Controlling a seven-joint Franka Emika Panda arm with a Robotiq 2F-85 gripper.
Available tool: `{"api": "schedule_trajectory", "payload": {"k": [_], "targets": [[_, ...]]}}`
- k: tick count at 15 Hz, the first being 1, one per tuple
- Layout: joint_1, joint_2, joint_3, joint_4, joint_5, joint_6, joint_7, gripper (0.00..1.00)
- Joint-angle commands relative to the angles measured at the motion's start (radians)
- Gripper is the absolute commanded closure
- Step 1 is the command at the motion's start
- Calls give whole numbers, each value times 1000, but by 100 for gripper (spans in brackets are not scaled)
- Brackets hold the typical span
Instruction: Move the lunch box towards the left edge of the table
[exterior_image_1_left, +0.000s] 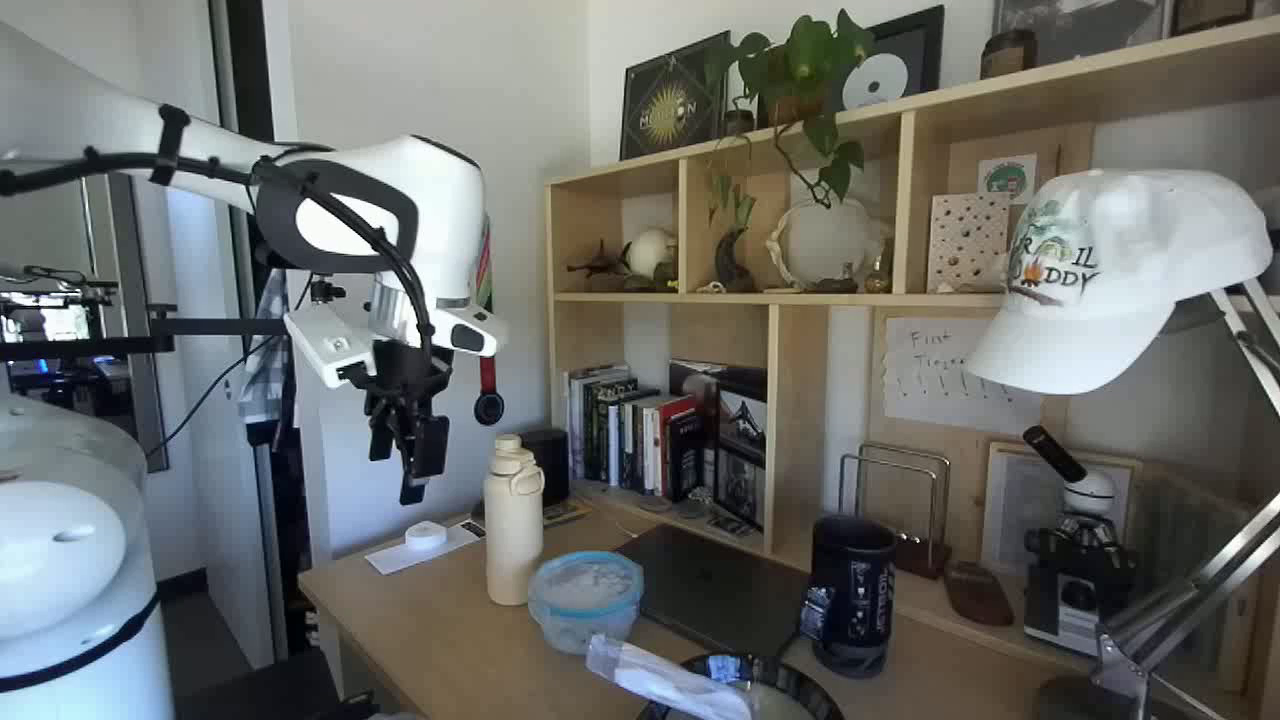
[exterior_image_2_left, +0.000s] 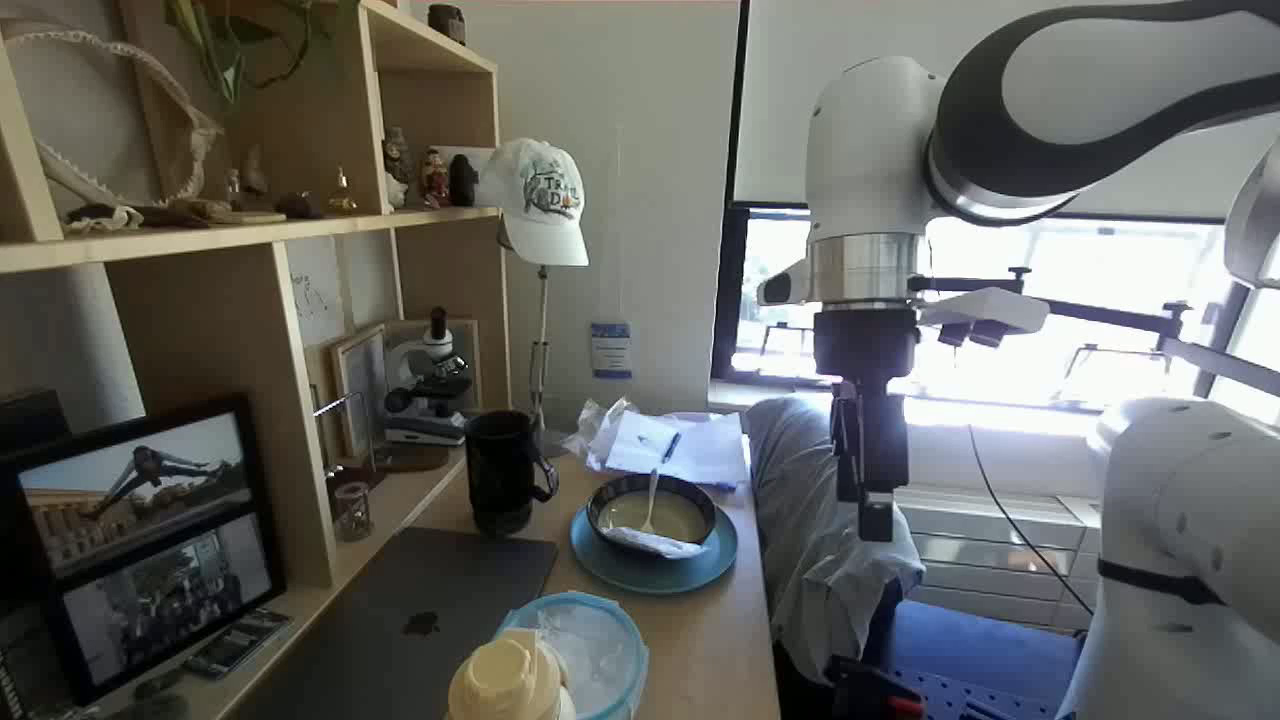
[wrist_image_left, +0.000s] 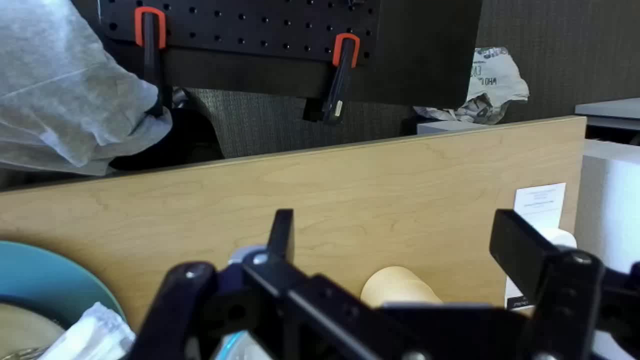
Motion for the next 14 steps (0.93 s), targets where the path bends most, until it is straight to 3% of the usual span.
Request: {"api": "schedule_trajectory", "payload": {"k": [1,7,14], "targets": [[-16,3,14,2,10,-3,-11,0],[34,203,-58,37,109,142,-119,0],[75,518,-124,72,376,417,-275,0]]}}
